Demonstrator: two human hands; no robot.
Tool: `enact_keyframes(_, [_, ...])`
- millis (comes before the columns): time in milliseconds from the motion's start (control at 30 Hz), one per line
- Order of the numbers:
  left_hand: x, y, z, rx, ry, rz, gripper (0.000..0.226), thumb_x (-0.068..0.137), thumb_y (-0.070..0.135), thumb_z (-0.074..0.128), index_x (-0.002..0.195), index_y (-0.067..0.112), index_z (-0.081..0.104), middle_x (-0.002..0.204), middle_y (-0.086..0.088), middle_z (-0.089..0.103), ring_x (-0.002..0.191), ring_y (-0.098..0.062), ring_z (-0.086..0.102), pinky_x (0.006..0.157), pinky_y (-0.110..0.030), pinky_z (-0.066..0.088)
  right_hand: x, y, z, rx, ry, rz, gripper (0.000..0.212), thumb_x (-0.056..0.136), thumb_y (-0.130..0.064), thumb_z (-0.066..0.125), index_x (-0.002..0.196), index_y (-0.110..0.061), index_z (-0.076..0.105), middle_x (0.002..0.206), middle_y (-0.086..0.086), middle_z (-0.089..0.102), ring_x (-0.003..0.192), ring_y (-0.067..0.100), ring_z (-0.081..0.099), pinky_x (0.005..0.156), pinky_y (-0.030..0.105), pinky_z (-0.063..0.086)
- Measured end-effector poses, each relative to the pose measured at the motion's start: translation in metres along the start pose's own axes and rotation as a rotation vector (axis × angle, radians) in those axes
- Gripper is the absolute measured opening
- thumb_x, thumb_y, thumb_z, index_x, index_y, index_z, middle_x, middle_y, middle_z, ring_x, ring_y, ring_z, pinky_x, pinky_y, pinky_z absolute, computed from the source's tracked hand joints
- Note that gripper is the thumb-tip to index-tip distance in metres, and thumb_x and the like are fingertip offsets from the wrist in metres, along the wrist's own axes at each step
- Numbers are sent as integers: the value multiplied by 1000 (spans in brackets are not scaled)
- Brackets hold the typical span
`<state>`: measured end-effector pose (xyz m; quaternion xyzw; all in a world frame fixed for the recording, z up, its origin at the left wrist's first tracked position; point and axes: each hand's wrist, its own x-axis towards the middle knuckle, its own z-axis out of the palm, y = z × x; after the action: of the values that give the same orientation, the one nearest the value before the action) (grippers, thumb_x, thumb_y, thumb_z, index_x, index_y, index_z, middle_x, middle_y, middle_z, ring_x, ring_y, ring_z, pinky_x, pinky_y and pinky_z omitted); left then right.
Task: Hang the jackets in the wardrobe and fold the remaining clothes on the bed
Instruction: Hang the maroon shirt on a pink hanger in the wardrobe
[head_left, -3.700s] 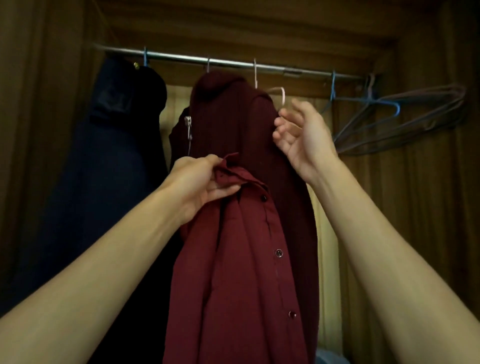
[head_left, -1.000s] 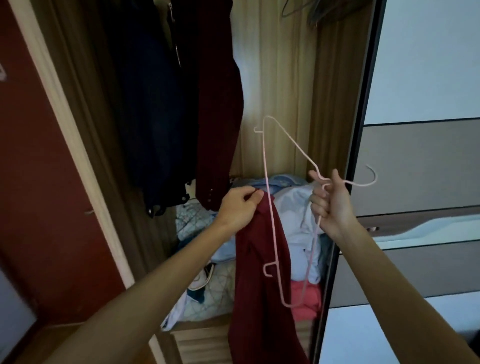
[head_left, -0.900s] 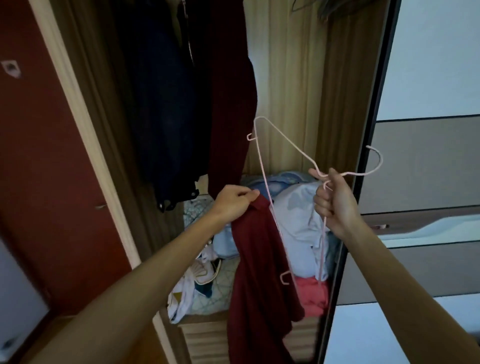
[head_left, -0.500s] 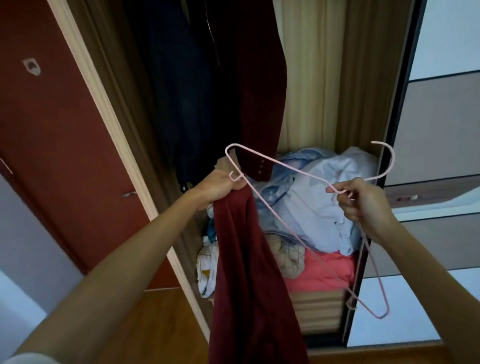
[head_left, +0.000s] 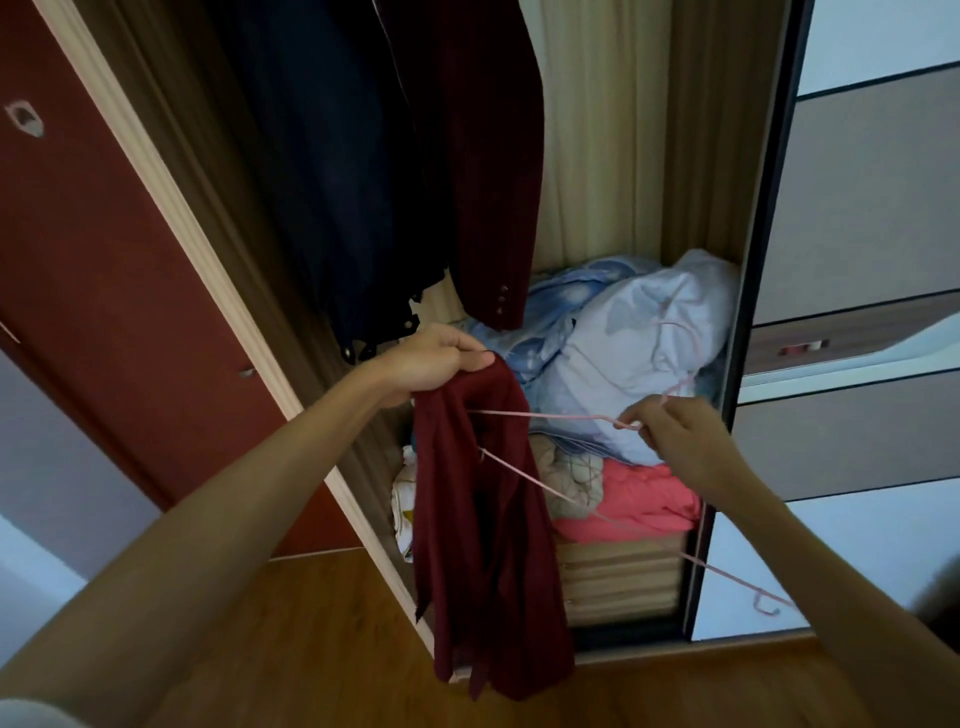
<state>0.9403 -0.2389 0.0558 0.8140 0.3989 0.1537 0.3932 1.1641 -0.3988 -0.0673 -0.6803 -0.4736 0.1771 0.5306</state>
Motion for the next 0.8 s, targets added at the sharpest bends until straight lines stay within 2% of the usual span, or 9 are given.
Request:
enact_keyframes(100, [-8, 16, 25, -2, -15, 76, 23, 97, 16, 62, 97, -4, 74, 86, -14, 69, 77, -19, 61, 72, -28, 49, -2, -15, 26, -10, 18, -45, 31, 90, -26, 47, 71, -34, 70, 50, -16, 58, 55, -2, 54, 58, 22, 40])
enact_keyframes(167, [-15, 23, 42, 66, -29, 173, 26, 98, 17, 61, 95, -6, 73, 83, -18, 68, 75, -19, 56, 71, -31, 42, -2, -19, 44, 43, 50, -64, 25, 87, -29, 47, 83, -26, 72, 55, -12, 59, 56, 1, 56, 61, 30, 45])
enact_keyframes(233, [-24, 26, 57, 117, -48, 267, 25, 98, 18, 61, 92, -2, 73, 80, -20, 69, 71, -17, 55, 69, -34, 42, -3, -20, 57, 149, 112, -55, 25, 82, -33, 48, 99, -21, 63, 60, 2, 62, 59, 19, 58, 63, 43, 50])
enact_keyframes(300, [-31, 26, 62, 177, -34, 353, 22, 97, 20, 61, 91, 3, 74, 83, -13, 72, 74, -11, 61, 74, -35, 46, -3, -20, 61, 270, 163, -49, 34, 82, -25, 51, 116, -30, 50, 63, 17, 61, 54, 21, 52, 59, 44, 47])
enact_keyframes(433, [-33, 18, 43, 723, 31, 514, 22, 95, 39, 57, 84, 23, 67, 133, 1, 61, 119, -17, 56, 98, -37, 45, 0, -22, 49, 391, 204, -136, 43, 79, -27, 49, 121, -35, 53, 55, 20, 46, 50, 22, 42, 52, 36, 37])
enact_keyframes(500, [-28, 13, 38, 933, -23, 530, 30, 94, 50, 50, 90, 27, 70, 135, 2, 58, 131, -21, 45, 106, -43, 37, 1, -26, 41, 440, 216, -181, 40, 78, -24, 49, 117, -27, 56, 55, 28, 39, 49, 22, 38, 50, 32, 34])
enact_keyframes(633, [-22, 18, 52, 783, -128, 549, 28, 97, 40, 57, 87, 17, 69, 85, 0, 64, 83, -12, 57, 76, -35, 42, 1, -34, 28, 483, 214, -243, 29, 86, -10, 55, 111, -24, 56, 58, 29, 39, 48, 22, 43, 46, 28, 36])
enact_keyframes(700, [-17, 22, 56, 773, -67, 569, 22, 96, 36, 60, 89, 20, 72, 84, 3, 66, 80, -14, 60, 73, -38, 46, 1, -30, 26, 404, 203, -267, 27, 90, -19, 62, 115, -25, 53, 66, 27, 50, 53, 17, 51, 53, 30, 43])
enact_keyframes(800, [-11, 25, 55, 803, 7, 581, 19, 95, 36, 61, 92, 22, 75, 88, 6, 69, 83, -16, 63, 73, -38, 49, 0, -15, 29, 137, 329, -275, 51, 84, -24, 76, 127, -16, 49, 101, 5, 58, 91, 11, 57, 82, 24, 46])
